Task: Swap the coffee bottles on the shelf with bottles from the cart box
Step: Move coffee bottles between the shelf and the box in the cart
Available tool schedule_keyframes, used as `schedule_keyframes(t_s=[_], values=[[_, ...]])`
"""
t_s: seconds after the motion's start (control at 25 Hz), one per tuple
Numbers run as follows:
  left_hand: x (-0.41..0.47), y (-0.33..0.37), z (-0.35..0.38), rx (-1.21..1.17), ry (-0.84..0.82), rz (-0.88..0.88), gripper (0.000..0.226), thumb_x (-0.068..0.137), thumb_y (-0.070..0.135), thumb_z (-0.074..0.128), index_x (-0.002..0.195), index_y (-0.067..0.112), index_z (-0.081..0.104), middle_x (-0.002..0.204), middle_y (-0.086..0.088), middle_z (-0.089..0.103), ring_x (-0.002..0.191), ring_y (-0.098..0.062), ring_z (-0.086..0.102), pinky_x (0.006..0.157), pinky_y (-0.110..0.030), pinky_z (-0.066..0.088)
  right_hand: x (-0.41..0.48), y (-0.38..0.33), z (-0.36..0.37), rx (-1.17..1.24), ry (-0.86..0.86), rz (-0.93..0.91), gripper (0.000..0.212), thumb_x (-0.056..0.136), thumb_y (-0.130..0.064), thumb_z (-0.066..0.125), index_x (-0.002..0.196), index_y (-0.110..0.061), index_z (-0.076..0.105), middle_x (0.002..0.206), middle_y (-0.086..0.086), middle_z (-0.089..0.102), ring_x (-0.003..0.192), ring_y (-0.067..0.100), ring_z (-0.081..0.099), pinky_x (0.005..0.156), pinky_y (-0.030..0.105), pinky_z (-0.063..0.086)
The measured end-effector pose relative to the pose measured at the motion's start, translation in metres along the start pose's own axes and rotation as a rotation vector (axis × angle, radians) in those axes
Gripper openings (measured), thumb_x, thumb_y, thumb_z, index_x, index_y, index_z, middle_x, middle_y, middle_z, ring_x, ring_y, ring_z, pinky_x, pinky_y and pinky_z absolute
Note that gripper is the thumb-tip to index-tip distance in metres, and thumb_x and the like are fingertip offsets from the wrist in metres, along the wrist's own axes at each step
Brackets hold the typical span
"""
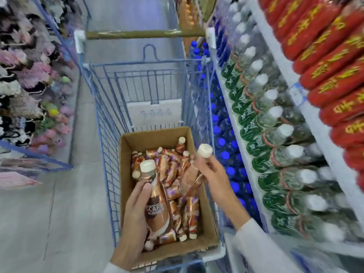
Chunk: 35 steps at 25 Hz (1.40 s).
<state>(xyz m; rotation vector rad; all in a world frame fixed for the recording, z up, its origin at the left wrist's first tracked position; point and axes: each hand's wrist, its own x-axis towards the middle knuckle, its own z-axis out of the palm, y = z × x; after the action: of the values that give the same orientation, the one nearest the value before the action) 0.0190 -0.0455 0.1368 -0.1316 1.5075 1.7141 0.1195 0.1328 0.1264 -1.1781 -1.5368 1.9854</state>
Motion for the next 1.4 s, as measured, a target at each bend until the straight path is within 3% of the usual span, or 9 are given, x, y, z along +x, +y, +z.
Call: schedule_keyframes(t_s=[0.12,0.2,0.32,0.6,0.76,0.84,1.08,1.2,1.4], values=[[-0.013,0.009,0.067,0.057,-0.214,-0.013,0.062,0.076,0.053,0.079,0.126,0.019,0.067,0.133,-0.009,0.066,0.119,-0.026,0.064,0.106,-0.052,0.045,-0.072,-0.057,-0.052,0.152,0.19,-0.097,0.038,0.08,-0.055,0.074,0.104,-0.026,0.073,0.097,-0.007,0.073,0.091,0.009,0.065,0.084,0.027,0.05],[-0.036,0.006,0.118,0.107,-0.384,-0.019,0.079,0.064,0.068,0.082,0.122,0.016,0.07,0.128,-0.012,0.068,0.118,-0.034,0.062,0.107,-0.054,0.042,-0.121,-0.082,-0.092,0.226,0.323,-0.117,0.055,0.07,-0.067,0.077,0.106,-0.025,0.074,0.099,0.001,0.071,0.091,0.016,0.065,0.083,0.032,0.051],[-0.099,-0.004,0.196,0.191,-0.704,-0.053,0.066,0.059,0.065,0.083,0.096,0.012,0.073,0.089,-0.015,0.069,0.083,-0.031,0.062,0.083,-0.047,0.046,-0.208,-0.105,-0.158,0.285,0.53,-0.152,0.061,0.065,-0.073,0.075,0.106,-0.026,0.075,0.103,0.003,0.074,0.093,0.017,0.068,0.085,0.038,0.051],[-0.274,-0.066,0.304,0.316,-1.128,-0.018,0.014,0.078,0.032,0.076,0.077,0.018,0.078,0.072,-0.005,0.072,0.062,-0.016,0.067,0.068,-0.034,0.051,-0.416,-0.113,-0.258,0.45,0.902,-0.302,0.051,0.076,-0.061,0.06,0.086,-0.011,0.068,0.083,0.013,0.071,0.065,0.024,0.063,0.066,0.036,0.055],[-0.402,-0.106,0.338,0.297,-1.312,0.054,0.01,0.078,0.035,0.078,0.075,0.025,0.078,0.074,0.001,0.072,0.064,-0.011,0.066,0.066,-0.029,0.052,-0.541,-0.11,-0.302,0.452,1.027,-0.42,0.052,0.076,-0.061,0.058,0.082,-0.01,0.068,0.077,0.012,0.071,0.06,0.022,0.065,0.06,0.033,0.057],[-0.464,-0.12,0.358,0.28,-1.429,0.155,0.013,0.087,0.033,0.07,0.081,0.023,0.076,0.077,0.004,0.073,0.069,-0.008,0.066,0.067,-0.022,0.052,-0.597,-0.115,-0.321,0.417,1.108,-0.485,0.047,0.075,-0.062,0.059,0.074,-0.017,0.073,0.076,0.008,0.072,0.065,0.022,0.066,0.071,0.04,0.056],[-0.592,-0.151,0.433,0.293,-1.597,0.444,0.017,0.103,0.028,0.052,0.095,0.02,0.065,0.076,0.013,0.068,0.071,-0.005,0.064,0.066,-0.02,0.051,-0.701,-0.146,-0.388,0.253,1.364,-0.733,0.042,0.093,-0.056,0.055,0.081,-0.017,0.065,0.08,0.01,0.068,0.073,0.026,0.064,0.078,0.044,0.055],[-0.608,-0.171,0.463,0.339,-1.632,0.547,0.018,0.104,0.038,0.05,0.108,0.026,0.063,0.093,0.014,0.068,0.091,-0.01,0.065,0.088,-0.036,0.054,-0.711,-0.152,-0.423,0.072,1.447,-0.738,0.043,0.097,-0.055,0.052,0.092,-0.012,0.06,0.082,0.009,0.064,0.07,0.016,0.062,0.068,0.03,0.051],[-0.6,-0.194,0.492,0.401,-1.649,0.641,0.019,0.106,0.038,0.045,0.12,0.032,0.057,0.111,0.022,0.066,0.112,-0.005,0.061,0.105,-0.047,0.047,-0.707,-0.136,-0.466,0.004,1.515,-0.609,0.058,0.089,-0.071,0.051,0.091,-0.013,0.06,0.084,0.005,0.063,0.081,0.021,0.063,0.081,0.041,0.049]])
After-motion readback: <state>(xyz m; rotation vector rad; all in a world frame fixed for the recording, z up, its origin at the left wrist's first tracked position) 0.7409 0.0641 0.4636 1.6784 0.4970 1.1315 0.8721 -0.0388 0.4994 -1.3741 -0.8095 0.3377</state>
